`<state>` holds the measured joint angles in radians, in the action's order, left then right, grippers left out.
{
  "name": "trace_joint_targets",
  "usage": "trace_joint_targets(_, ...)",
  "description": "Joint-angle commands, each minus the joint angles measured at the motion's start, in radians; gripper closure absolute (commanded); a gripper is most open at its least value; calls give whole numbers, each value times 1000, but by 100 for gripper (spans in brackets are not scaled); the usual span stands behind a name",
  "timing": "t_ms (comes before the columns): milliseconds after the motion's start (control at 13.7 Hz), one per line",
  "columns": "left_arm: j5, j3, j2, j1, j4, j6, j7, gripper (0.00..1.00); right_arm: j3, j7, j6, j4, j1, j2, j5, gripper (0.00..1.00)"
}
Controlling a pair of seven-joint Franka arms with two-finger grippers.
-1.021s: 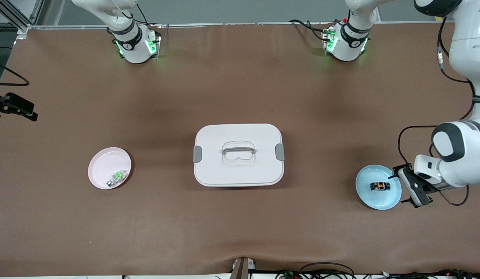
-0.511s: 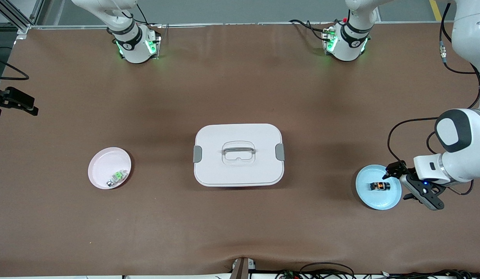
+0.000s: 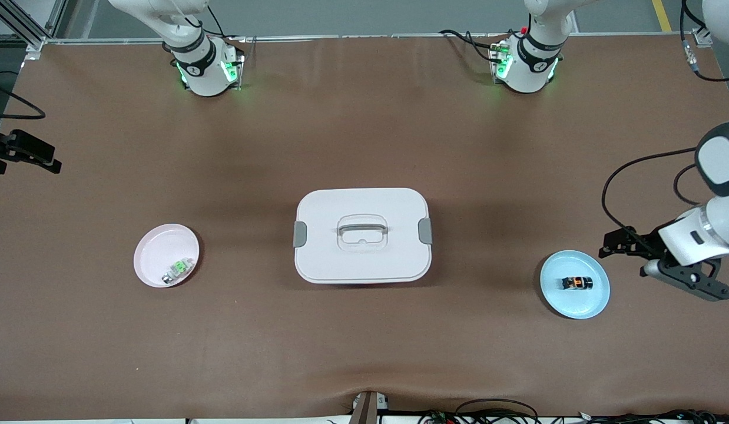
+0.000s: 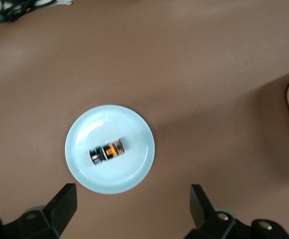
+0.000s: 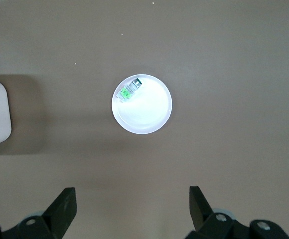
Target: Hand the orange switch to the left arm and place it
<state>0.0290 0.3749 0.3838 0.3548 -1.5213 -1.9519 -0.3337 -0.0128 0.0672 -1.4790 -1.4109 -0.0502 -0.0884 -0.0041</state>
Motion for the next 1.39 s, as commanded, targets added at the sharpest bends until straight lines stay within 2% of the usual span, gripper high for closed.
trace_joint_targets(0, 0, -2, -98, 6, -49, 45, 154, 0, 13, -15, 0, -30, -16, 32, 15, 0)
trace_joint_targets(146, 0, -5, -127, 4, -48, 85, 206, 0, 11, -15, 2, -30, -22, 32, 15, 0)
trace_joint_targets(292, -67, 2, -161, -3, -46, 140, 333, 0, 10, -15, -1, -30, -25, 32, 19, 0)
trace_joint_targets(438, -132, 48, -193, -4, -40, 206, 427, 0, 11, -15, 2, -30, -20, 33, 19, 0)
trace_joint_targets(729, -156, 39, -209, 7, 21, 264, 377, 0, 13, -10, -4, -28, -20, 30, 19, 0)
trace_joint_targets(875, -207, 39, -209, 7, 58, 294, 360, 0, 11, -12, -11, -28, -22, 32, 18, 0)
trace_joint_targets(1094, -187, 53, -212, 4, 98, 370, 361, 0, 11, -14, 3, -30, -22, 35, 19, 0)
trace_joint_targets(1240, -158, 29, -264, -46, 86, 380, 375, 0, 11, -14, 5, -37, -22, 45, 19, 0)
trace_joint_targets(1313, -155, -47, -281, -113, 84, 408, 371, 0, 11, -15, 5, -48, -23, 53, 18, 0)
